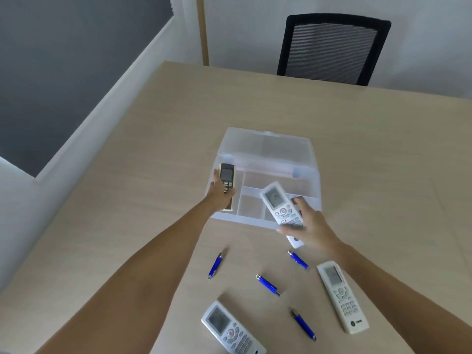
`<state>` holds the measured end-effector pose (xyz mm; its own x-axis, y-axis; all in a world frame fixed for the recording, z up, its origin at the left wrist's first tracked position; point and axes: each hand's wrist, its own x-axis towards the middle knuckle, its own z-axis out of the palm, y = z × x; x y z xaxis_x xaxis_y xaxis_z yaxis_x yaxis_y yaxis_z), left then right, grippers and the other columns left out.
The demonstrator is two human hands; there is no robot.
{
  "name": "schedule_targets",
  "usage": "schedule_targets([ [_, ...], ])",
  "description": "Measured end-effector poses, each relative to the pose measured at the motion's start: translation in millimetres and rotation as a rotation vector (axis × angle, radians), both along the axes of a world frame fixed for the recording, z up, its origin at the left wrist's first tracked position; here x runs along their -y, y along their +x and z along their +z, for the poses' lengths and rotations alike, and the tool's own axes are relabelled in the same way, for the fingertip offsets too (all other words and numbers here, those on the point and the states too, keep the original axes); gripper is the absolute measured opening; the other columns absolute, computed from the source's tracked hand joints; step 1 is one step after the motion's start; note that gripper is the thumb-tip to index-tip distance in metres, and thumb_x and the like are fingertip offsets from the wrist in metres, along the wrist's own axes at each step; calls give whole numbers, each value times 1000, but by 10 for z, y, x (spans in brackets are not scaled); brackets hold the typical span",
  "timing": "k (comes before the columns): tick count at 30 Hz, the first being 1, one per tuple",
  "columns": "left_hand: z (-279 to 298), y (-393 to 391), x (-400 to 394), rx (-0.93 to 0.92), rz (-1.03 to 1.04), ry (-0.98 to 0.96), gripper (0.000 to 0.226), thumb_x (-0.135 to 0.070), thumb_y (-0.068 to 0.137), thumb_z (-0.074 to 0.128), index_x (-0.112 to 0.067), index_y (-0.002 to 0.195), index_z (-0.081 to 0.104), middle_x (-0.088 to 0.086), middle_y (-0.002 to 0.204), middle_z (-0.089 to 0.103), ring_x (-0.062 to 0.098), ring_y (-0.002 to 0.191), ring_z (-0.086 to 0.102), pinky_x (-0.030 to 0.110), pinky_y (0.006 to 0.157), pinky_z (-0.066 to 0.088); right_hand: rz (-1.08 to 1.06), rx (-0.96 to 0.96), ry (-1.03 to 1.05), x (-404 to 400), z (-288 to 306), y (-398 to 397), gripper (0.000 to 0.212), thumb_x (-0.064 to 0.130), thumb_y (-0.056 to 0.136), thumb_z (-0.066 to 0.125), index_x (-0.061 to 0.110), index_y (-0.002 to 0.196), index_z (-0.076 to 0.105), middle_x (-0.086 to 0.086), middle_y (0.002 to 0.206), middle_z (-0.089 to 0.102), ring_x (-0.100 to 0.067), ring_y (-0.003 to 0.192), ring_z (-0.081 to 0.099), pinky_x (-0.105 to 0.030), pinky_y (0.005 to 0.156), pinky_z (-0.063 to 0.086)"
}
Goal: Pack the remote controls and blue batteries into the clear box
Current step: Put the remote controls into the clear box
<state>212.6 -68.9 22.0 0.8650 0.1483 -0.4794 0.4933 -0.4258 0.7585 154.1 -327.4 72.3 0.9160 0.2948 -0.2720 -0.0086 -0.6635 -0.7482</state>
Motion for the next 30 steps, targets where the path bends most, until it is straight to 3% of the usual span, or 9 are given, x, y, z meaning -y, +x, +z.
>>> schedule_targets([
  [3, -159, 94, 69, -167, 48, -3, 71, -18, 101, 38, -24, 152, -11, 16, 151, 27, 31, 106, 52, 33, 73, 50, -66, 32, -20, 81, 49, 494, 46, 31, 83, 66, 17, 121, 43, -1, 99, 69, -20, 74, 66, -28, 63, 50],
  [6, -274, 114, 94, -175, -49, 141, 68, -15, 100, 38, -20, 153, -6, 22, 147, 30, 31, 102, 48, 35, 79, 43, -25, 35, -119, 110, 0, 907, 40, 30, 90, 55, 17, 127, 44, -8, 108, 68, -24, 80, 62, -29, 65, 45],
  [10, -359, 59, 57, -213, -189, 237, 64, -5, 96, 39, -15, 151, 8, 23, 133, 42, 33, 102, 49, 40, 85, 43, 77, 33, -184, -65, -235, 1356, 41, 28, 86, 60, 26, 126, 52, -6, 112, 69, -25, 90, 62, -28, 72, 46],
  [14, -355, 3, 75, -188, -230, 572, 35, -9, 97, 37, 2, 130, 43, 21, 130, 42, 34, 115, 44, 34, 92, 41, 166, -46, -300, -264, -522, 1646, 41, 31, 84, 64, 25, 121, 49, -7, 96, 62, -30, 91, 56, -32, 74, 42],
  [18, -379, -66, 157, -112, -174, 631, 29, -14, 96, 40, -4, 118, 55, 17, 124, 50, 34, 108, 55, 39, 86, 48, 183, -93, -339, -340, -607, 1754, 32, 34, 81, 66, 27, 110, 56, -3, 89, 61, -30, 88, 59, -39, 86, 46],
  [21, -328, -89, 223, -61, -97, 679, 32, -20, 98, 32, -3, 106, 58, 13, 111, 53, 30, 97, 60, 38, 73, 49, 226, -145, -356, -391, -678, 1738, 33, 31, 81, 68, 27, 113, 59, -2, 107, 64, -28, 92, 62, -36, 85, 47],
  [25, -300, -123, 236, 35, -47, 695, 34, -19, 97, 30, 0, 93, 58, 15, 100, 59, 29, 78, 55, 36, 61, 45, 291, -106, -423, -461, -733, 1644, 38, 15, 94, 50, 15, 131, 54, -12, 135, 58, -30, 123, 53, -31, 101, 40],
  [27, -278, -138, 206, 76, -42, 647, 28, -14, 96, 32, -1, 97, 56, 17, 100, 60, 31, 79, 54, 37, 61, 43, 311, -120, -422, -451, -622, 1532, 37, 11, 97, 39, 11, 130, 54, -17, 129, 59, -30, 115, 53, -30, 95, 40],
  [30, -253, -243, 145, 281, -104, 535, 38, -5, 94, 37, -4, 130, 49, 15, 125, 52, 31, 111, 54, 41, 78, 50, 236, -30, -349, -329, -400, 1304, 36, 11, 96, 39, 9, 130, 53, -18, 124, 57, -32, 114, 54, -31, 92, 39],
])
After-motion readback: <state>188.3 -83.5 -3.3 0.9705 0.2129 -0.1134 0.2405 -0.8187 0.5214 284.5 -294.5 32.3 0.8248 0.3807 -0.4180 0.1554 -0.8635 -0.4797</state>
